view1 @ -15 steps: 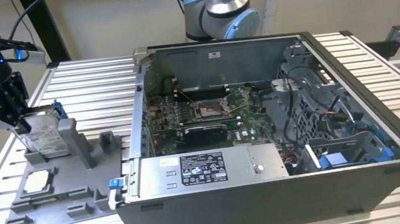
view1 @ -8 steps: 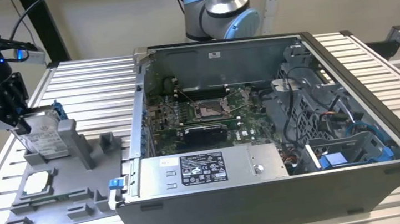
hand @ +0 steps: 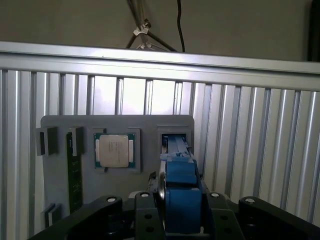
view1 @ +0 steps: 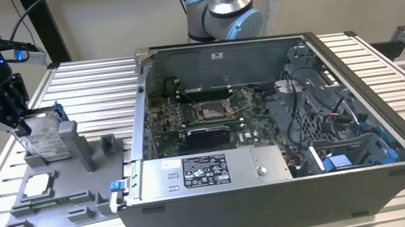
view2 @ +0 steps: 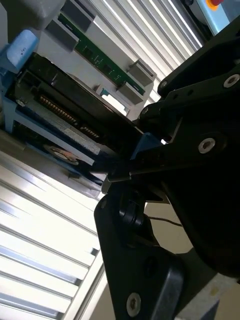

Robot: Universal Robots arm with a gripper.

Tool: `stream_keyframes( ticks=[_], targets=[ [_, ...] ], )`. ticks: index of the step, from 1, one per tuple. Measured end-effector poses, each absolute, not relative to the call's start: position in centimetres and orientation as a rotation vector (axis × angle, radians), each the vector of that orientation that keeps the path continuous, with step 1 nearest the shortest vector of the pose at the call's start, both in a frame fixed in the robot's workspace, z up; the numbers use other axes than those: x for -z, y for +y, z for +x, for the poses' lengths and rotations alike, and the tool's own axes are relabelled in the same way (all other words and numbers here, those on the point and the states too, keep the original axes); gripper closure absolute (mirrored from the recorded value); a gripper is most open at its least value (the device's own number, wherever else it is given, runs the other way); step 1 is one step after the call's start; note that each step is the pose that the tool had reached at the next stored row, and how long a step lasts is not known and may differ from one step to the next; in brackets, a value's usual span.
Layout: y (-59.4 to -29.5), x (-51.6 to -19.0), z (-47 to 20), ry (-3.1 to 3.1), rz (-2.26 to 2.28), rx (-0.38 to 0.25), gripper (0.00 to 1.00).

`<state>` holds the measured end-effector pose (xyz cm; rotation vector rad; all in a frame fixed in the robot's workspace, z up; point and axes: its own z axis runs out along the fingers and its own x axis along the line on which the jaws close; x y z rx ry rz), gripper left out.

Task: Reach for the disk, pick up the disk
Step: 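Pick up the disk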

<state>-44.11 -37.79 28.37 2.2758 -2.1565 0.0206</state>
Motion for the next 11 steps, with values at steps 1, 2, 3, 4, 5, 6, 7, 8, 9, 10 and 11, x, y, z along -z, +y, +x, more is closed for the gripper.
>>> stream_keyframes(
  ticks=[1, 2, 3, 4, 5, 6, 7, 8, 9, 10, 11],
  targets=[
    [-37.79, -28.37, -44.11, -2.157, 2.276, -0.021, 1.0],
    [-37.79, -28.37, -44.11, -2.157, 2.276, -0.021, 1.0],
    [-37.79, -28.38, -44.11, -2.156, 2.276, -0.021, 1.0],
    [-37.78, -28.39, -44.1, -2.157, 2.276, -0.021, 1.0],
    [-37.78, -28.41, -44.1, -2.157, 2.276, -0.021, 1.0],
    [-37.78, -28.45, -44.11, -2.157, 2.276, -0.021, 1.0],
    [-37.79, -28.5, -44.11, -2.156, 2.276, -0.021, 1.0],
    [-37.78, -28.57, -44.11, -2.157, 2.276, -0.021, 1.0],
    [-37.79, -28.64, -44.11, -2.156, 2.276, -0.021, 1.0],
    [-37.78, -28.73, -44.11, -2.157, 2.276, -0.021, 1.0],
    [-37.78, -28.81, -44.11, -2.157, 2.276, -0.021, 1.0]
  ],
)
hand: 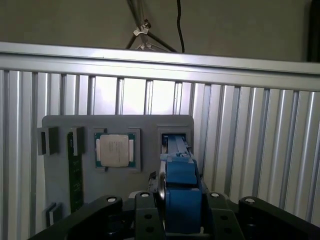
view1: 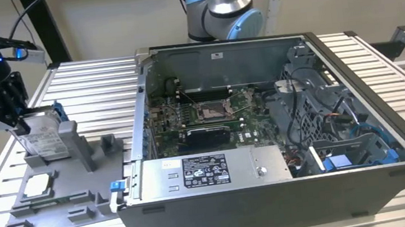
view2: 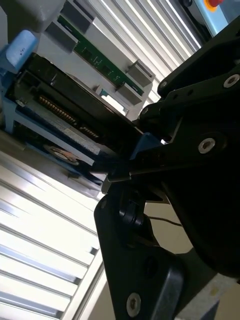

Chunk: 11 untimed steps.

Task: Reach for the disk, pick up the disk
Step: 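Pick up the disk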

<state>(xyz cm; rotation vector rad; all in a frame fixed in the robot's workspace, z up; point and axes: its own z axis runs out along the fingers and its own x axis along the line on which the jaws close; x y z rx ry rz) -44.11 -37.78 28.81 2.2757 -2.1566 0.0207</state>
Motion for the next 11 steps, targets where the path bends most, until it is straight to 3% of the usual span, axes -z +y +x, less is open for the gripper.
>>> stream_keyframes(
  ticks=[11],
  targets=[
    [-37.78, -29.52, -44.11, -2.157, 2.276, -0.021, 1.0]
  ],
)
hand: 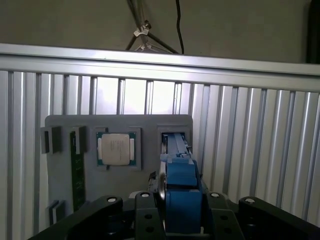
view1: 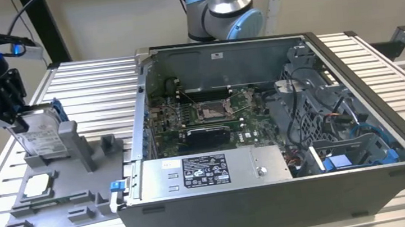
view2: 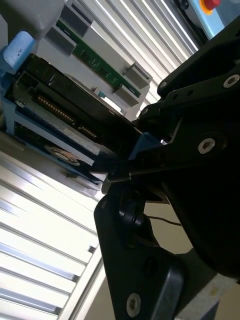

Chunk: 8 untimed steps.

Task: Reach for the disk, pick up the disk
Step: 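Pick up the disk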

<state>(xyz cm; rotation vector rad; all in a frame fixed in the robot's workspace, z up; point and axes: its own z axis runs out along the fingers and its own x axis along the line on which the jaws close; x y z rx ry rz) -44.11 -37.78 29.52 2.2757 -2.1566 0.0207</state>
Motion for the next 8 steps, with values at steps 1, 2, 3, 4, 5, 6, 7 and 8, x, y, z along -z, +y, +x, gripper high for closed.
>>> stream_keyframes(
  ticks=[1, 2, 3, 4, 5, 6, 7, 8],
  targets=[
    [-37.79, -29.58, -44.11, -2.157, 2.276, -0.021, 1.0],
    [-37.79, -29.65, -44.11, -2.157, 2.276, -0.021, 1.0],
    [-37.79, -29.73, -44.11, -2.157, 2.276, -0.021, 1.0],
    [-37.79, -29.83, -44.11, -2.157, 2.276, -0.021, 1.0],
    [-37.79, -29.92, -44.11, -2.157, 2.276, -0.021, 1.0],
    [-37.78, -30.02, -44.11, -2.157, 2.276, -0.021, 1.0],
    [-37.78, -30.12, -44.11, -2.157, 2.276, -0.021, 1.0],
    [-37.79, -30.22, -44.11, -2.157, 2.276, -0.021, 1.0]
  ],
)
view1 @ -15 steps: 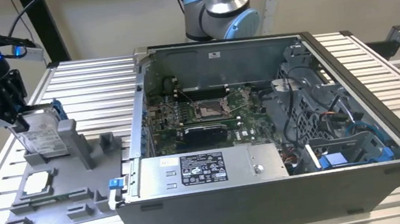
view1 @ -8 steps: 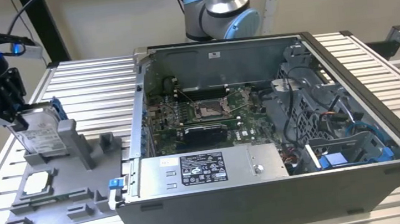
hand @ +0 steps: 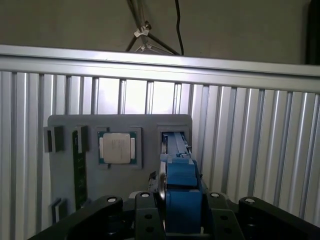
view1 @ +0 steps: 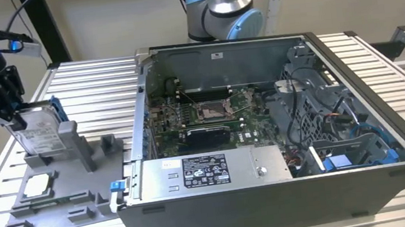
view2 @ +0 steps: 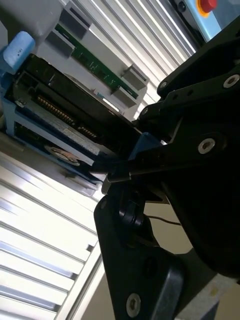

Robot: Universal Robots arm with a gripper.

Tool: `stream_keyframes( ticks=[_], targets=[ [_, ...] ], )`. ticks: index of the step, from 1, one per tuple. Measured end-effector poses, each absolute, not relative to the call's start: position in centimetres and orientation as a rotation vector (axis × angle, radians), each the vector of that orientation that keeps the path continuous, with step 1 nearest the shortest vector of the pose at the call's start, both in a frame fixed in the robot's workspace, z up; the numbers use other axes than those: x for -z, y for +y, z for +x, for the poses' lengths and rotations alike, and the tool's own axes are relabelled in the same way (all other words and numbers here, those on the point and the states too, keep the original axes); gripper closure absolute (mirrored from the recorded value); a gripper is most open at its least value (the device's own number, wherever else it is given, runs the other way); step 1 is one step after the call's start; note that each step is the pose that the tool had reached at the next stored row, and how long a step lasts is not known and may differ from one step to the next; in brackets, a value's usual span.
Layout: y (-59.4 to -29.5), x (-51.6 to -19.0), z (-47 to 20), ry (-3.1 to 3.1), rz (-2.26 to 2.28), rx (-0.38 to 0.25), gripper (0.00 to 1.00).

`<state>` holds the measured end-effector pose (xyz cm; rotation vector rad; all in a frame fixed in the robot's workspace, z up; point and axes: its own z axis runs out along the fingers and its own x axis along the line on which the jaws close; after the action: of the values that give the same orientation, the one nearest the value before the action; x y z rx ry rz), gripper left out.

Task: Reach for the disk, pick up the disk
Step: 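Pick up the disk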

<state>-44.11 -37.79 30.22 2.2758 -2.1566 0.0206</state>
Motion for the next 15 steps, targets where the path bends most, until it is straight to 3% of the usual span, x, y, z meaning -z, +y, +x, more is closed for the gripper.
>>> stream_keyframes(
  ticks=[15],
  targets=[
    [-37.8, -31.6, -44.1, -2.157, 2.276, -0.021, 1.0]
  ],
)
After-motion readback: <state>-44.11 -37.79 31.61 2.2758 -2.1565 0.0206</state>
